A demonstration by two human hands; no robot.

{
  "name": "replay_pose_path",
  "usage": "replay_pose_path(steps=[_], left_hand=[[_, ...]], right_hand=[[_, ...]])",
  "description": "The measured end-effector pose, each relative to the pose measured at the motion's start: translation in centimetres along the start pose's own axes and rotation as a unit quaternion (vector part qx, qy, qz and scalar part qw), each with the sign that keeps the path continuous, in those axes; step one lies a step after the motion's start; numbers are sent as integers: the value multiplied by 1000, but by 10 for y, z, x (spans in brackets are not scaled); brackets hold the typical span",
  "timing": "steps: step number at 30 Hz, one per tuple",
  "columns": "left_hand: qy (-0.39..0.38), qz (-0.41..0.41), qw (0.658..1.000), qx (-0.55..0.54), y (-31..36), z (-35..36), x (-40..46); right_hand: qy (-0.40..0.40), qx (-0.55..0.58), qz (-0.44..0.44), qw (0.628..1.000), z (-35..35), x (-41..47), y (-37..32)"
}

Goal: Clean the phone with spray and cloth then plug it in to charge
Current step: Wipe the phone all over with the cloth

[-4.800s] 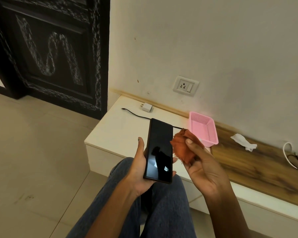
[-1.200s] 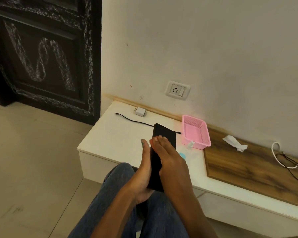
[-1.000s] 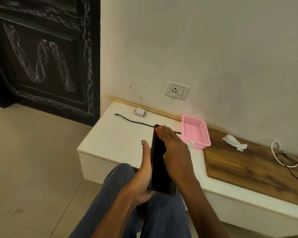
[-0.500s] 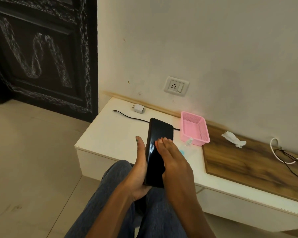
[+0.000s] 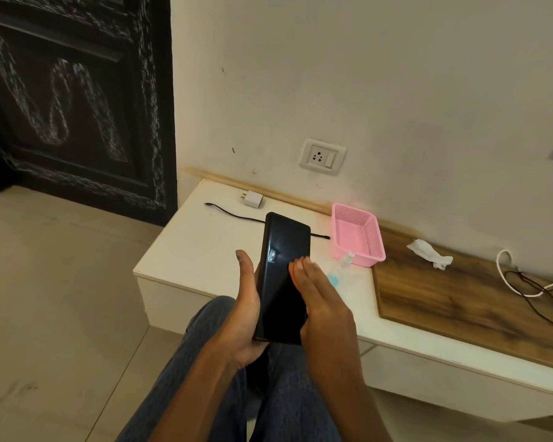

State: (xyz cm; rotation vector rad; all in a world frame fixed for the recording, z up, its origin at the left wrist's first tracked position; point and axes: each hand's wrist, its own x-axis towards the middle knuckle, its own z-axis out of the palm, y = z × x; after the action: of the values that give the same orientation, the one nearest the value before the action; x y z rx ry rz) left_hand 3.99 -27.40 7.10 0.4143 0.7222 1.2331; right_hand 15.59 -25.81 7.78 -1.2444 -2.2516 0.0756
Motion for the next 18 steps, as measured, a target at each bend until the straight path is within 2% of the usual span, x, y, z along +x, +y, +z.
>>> replay_pose_path(steps=[4, 13, 18], left_hand=[[20, -15, 999, 21, 0, 1, 1], [22, -22, 999, 19, 2, 9, -2], [46, -13, 999, 8, 1, 4, 1]], right_hand=[[-6, -27, -14, 1000, -4, -15, 0], [13, -11, 47, 999, -8, 50, 10], [11, 13, 25, 1000, -3, 41, 9]])
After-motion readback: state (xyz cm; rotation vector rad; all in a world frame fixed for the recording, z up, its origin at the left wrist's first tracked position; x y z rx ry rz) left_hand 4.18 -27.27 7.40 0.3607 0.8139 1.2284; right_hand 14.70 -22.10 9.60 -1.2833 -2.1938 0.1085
